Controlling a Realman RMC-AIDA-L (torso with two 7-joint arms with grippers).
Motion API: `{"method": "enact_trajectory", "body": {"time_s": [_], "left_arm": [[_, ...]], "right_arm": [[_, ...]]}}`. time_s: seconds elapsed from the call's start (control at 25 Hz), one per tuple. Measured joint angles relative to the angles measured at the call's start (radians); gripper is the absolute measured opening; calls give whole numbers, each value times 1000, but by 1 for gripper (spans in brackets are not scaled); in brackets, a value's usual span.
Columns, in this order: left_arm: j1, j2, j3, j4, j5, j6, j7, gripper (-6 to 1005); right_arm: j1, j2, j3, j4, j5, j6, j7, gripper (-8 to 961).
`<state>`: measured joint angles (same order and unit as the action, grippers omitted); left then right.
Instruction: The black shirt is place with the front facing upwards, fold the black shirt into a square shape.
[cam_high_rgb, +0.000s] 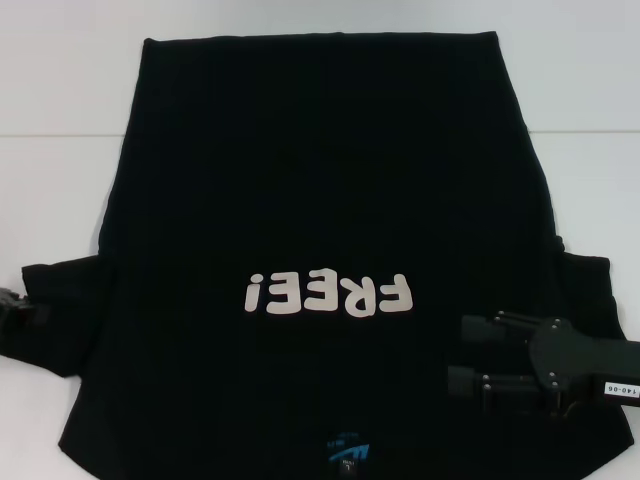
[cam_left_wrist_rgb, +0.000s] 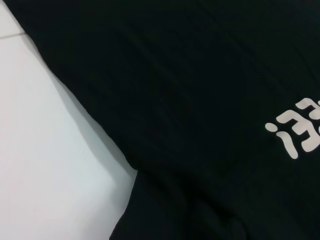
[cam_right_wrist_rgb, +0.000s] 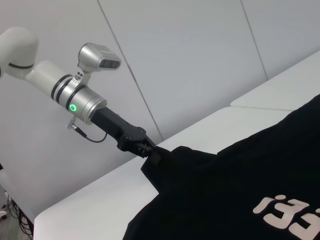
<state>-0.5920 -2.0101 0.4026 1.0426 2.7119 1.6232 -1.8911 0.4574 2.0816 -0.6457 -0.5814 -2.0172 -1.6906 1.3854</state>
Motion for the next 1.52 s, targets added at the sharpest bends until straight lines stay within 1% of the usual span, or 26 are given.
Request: {"method": "enact_trajectory", "body": {"time_s": [0.24, 0.4, 0.6, 0.72, 0.88, 1.08, 1.16, 1.36, 1.44, 1.52], "left_arm": [[-1, 8, 9, 63, 5, 17, -33, 64], [-10, 13, 11, 81, 5, 37, -53, 64], [-13, 12, 30, 116, 1, 54, -89, 64], [-18, 13, 37, 130, -7, 89, -109, 64], [-29, 7, 36, 153, -21, 137, -138, 64], [-46, 5, 39, 154, -66, 198, -188, 64], [-54, 0, 43, 152, -73, 210, -209, 64], [-75, -28, 48, 135, -76, 223, -236, 63], [-83, -33, 55, 119, -77, 220, -242, 63], [-86, -34, 64, 108, -77, 207, -248, 63]], "right_arm": [[0, 0, 1, 0, 0, 0, -2, 909], [1, 1, 3, 0, 1, -1, -7, 909], [0, 1, 10, 0, 1, -2, -10, 909], [-1, 0, 17, 0, 2, -4, -18, 909], [-5, -1, 33, 1, 2, -12, -37, 909], [-22, -5, 89, 1, 2, -38, -70, 910], [-35, -7, 118, 2, 2, -48, -90, 910], [-61, -12, 155, 10, 2, -55, -138, 910], [-69, -12, 163, 12, 2, -55, -152, 910], [-74, -12, 165, 12, 1, -55, -157, 910]]}}
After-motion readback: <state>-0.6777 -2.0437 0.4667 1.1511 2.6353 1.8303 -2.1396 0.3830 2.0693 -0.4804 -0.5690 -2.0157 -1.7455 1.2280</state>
